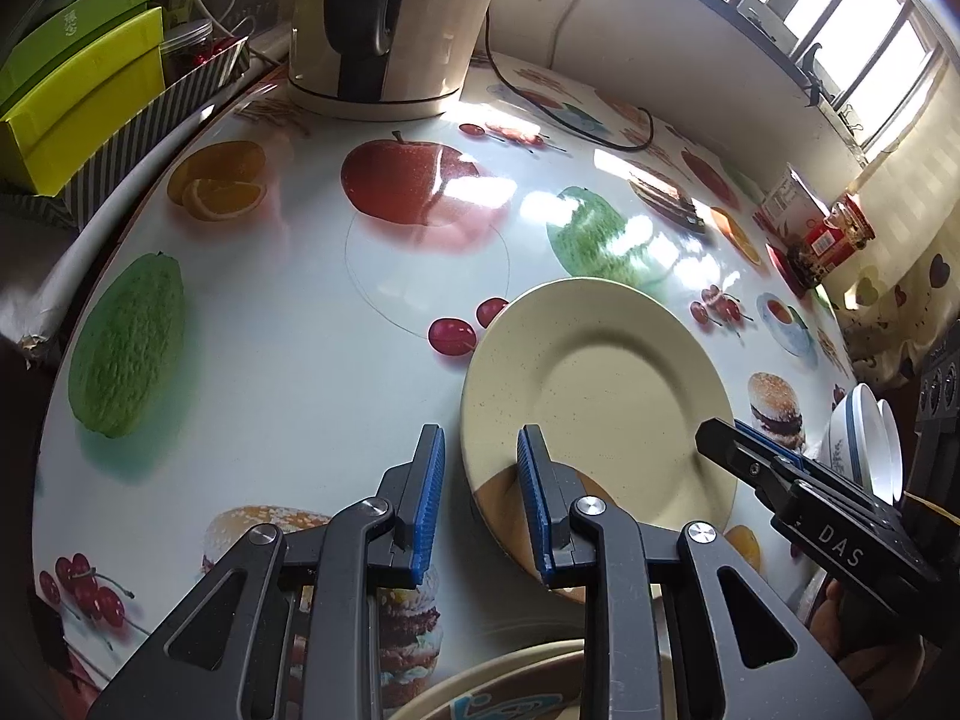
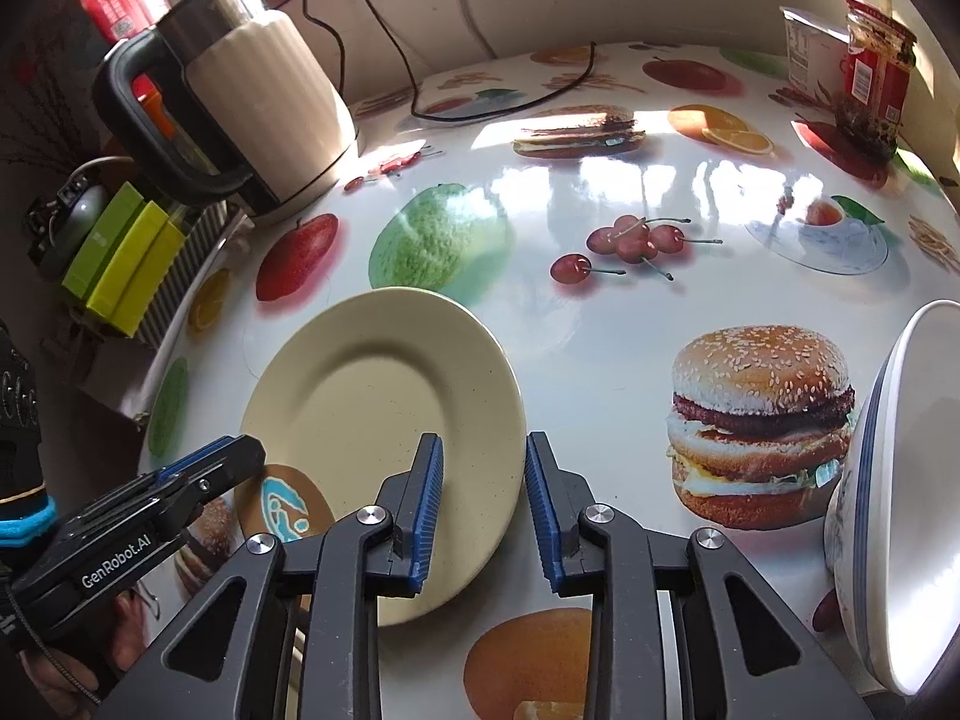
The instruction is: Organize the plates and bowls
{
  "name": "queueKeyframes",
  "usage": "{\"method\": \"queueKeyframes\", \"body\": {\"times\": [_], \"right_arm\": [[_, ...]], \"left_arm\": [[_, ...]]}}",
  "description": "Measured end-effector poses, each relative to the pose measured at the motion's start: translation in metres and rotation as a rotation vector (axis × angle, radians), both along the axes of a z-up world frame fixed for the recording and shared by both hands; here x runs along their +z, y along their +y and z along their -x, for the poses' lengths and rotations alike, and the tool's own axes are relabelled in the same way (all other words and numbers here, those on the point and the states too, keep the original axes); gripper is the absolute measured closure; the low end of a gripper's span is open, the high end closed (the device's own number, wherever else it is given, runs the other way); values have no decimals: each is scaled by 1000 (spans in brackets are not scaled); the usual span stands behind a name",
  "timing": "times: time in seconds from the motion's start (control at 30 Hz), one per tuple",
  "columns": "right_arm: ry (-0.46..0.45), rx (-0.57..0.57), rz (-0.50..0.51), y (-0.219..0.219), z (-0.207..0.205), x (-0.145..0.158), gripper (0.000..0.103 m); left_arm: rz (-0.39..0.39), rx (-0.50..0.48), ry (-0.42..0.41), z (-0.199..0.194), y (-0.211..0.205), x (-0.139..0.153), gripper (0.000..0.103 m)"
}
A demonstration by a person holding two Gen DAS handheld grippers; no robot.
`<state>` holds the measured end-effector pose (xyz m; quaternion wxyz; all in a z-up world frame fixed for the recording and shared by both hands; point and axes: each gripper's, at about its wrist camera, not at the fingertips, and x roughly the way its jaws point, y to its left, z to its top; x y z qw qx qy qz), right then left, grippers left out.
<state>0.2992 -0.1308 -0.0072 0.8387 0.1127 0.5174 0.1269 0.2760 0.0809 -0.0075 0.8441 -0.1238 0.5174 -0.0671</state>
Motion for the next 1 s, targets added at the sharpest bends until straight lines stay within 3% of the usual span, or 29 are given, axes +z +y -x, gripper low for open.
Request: {"method": "queueKeyframes", "body": {"times": [0.17,0.3,1.0], "right_arm": [[-1,-4,-7,-2,0,-1,81],[-1,-8,-16,-4,-1,-1,83],[17,-32,-83,-10,-2,-3,85]], "left_arm": [[-6,2,-5,1,0,1,77],[-10,-3,-3,1,-2,0,85],[-18,1,-13,2,-3,1,86]]}}
